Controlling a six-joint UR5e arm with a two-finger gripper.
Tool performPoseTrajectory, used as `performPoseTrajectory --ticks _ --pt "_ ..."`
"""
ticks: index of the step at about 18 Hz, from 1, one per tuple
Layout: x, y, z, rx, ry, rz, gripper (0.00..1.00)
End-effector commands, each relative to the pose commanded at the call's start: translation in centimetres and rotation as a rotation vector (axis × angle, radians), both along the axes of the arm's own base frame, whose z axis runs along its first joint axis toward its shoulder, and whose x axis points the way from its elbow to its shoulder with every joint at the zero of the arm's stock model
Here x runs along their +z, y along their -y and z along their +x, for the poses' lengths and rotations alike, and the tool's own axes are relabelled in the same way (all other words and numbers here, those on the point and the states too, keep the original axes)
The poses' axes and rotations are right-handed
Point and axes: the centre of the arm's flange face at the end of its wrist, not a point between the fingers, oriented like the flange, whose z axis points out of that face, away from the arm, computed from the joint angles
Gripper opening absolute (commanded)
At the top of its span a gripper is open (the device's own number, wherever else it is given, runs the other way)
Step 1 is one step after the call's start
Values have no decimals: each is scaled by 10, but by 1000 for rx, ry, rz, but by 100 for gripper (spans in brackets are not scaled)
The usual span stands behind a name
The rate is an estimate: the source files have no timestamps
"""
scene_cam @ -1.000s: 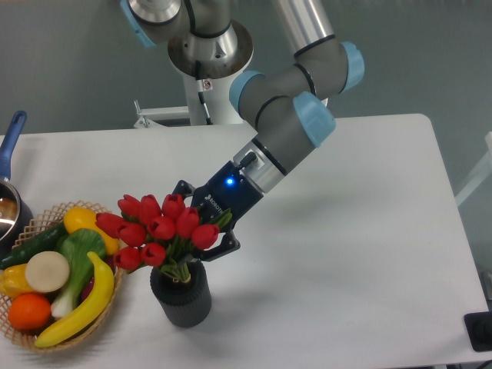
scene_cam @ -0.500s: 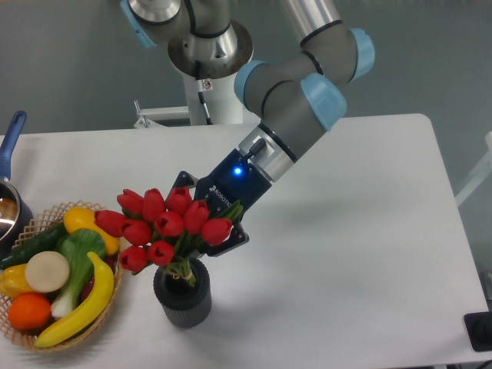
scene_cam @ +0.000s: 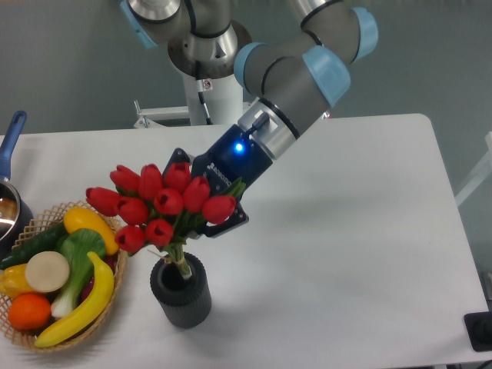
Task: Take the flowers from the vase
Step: 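Lift the tulip bunch up out of the black vase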
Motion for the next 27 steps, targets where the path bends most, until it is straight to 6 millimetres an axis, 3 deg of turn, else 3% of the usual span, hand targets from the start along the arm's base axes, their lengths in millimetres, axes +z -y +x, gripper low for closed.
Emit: performPoseTrajectory --ticks 5,7,9,12,19,27 --pt "23 0 -2 17 28 4 50" --pt "41 0 -6 35 49 3 50" --pt "60 7 -20 72 64 6 50" --pt "73 14 -33 97 46 19 50" --pt "79 34 -59 146 31 30 50" --pt "77 44 -69 169 33 28 50"
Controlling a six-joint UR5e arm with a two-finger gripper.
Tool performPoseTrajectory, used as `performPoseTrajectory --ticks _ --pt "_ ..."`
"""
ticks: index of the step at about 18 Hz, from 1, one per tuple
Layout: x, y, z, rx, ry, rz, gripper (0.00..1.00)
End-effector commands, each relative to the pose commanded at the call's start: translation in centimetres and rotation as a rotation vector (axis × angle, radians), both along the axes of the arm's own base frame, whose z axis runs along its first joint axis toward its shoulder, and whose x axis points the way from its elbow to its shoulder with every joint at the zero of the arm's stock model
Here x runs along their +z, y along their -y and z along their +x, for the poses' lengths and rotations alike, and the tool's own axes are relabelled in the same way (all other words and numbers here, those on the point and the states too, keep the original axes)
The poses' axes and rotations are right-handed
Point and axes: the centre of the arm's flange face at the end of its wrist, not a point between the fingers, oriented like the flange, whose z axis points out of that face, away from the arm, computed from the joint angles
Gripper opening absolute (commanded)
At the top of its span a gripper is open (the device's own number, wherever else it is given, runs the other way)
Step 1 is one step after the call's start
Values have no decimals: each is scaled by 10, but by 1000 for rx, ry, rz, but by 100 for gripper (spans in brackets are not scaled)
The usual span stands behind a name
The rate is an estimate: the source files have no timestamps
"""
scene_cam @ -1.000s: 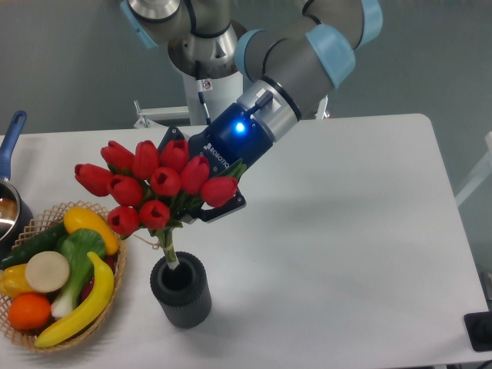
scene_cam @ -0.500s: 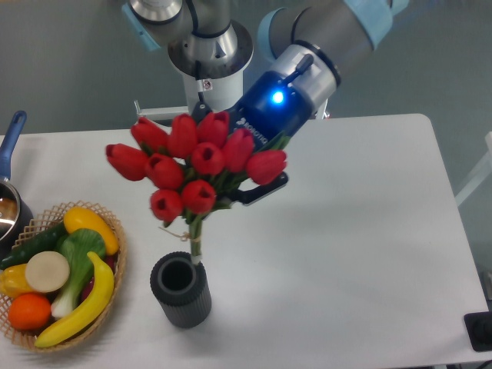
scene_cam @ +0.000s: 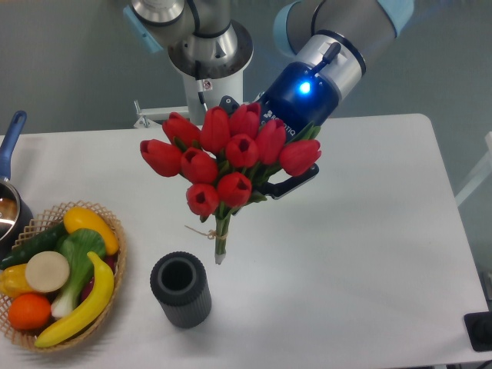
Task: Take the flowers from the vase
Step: 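Lift the tulip bunch up out of the black vase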
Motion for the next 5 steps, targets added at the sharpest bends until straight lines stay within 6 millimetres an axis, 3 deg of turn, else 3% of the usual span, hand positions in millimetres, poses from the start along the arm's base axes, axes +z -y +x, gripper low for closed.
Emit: performPoseTrajectory --ticks 5 --pt "5 14 -11 -2 23 37 50"
